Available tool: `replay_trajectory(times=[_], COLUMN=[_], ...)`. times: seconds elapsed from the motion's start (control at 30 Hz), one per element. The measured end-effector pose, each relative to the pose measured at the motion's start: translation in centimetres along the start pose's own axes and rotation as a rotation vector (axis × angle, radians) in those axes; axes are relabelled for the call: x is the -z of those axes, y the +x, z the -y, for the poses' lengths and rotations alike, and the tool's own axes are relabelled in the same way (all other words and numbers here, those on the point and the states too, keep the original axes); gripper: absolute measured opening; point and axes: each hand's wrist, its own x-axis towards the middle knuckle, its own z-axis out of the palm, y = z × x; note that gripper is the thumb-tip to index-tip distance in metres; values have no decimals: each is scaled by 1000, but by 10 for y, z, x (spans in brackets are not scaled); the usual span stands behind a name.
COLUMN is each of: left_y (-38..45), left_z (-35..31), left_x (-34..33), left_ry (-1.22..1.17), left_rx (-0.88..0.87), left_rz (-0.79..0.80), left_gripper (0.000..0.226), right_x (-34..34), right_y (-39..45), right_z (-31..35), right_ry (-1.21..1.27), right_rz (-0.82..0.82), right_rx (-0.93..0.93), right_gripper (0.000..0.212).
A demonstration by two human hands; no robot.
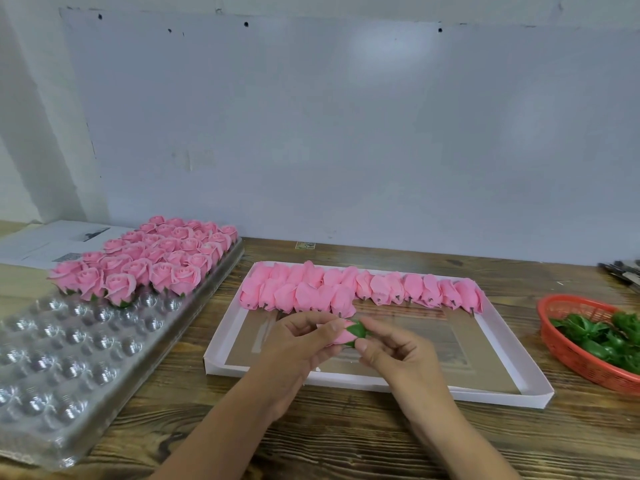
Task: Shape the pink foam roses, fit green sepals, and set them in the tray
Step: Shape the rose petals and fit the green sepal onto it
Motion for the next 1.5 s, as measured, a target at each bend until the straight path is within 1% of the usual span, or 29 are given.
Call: replay_trajectory(times=[0.27,0.5,0.63,0.73,0.8,0.93,1.0,1.07,1.13,1.2,1.23,1.3,1.37,1.5], left_y=[0,0,0,0,0,-1,-1,0,2,1,1,-2,-4,-3], left_z=[1,3,5,6,5,6,8,9,10,9,9,6,2,2], left_x=[1,0,1,1,0,0,-2,-2,-2,-1,-2,-3,-4,-2], left_ry=[4,121,172,210,242,329,328,318,359,387,388,388,367,343], left_rx=[-7,-34,-49,-57,-55,-93,-137,-168,-177,-149,-135,-139,-170,-180], left_rz=[-16,-41,-29,-28,-39,-59,-40,-39,-52,-25,10,95,143,138], left_gripper=[24,28,23,17,16,19,22,39,58,68,66,48,34,30], right_x=[1,-1,-1,1,0,-1,0,1,0,1,1,1,1,0], right_y=[-1,-2,-2,-2,-2,-5,-6,-5,-3,-3,-4,-7,-8,-10], right_z=[4,3,2,3,5,8,8,8,8,10,12,15,17,18], right_ry=[7,52,76,48,-51,-444,-549,-491,-277,-51,26,111,160,122], right_rz=[-20,-28,-25,-18,14,73,76,34,22,83,126,215,281,311], right_rx=[-8,-35,-55,-60,-18,153,199,149,31,-99,-154,-221,-255,-234], right_gripper=[25,25,25,25,28,43,44,37,30,29,31,37,38,34])
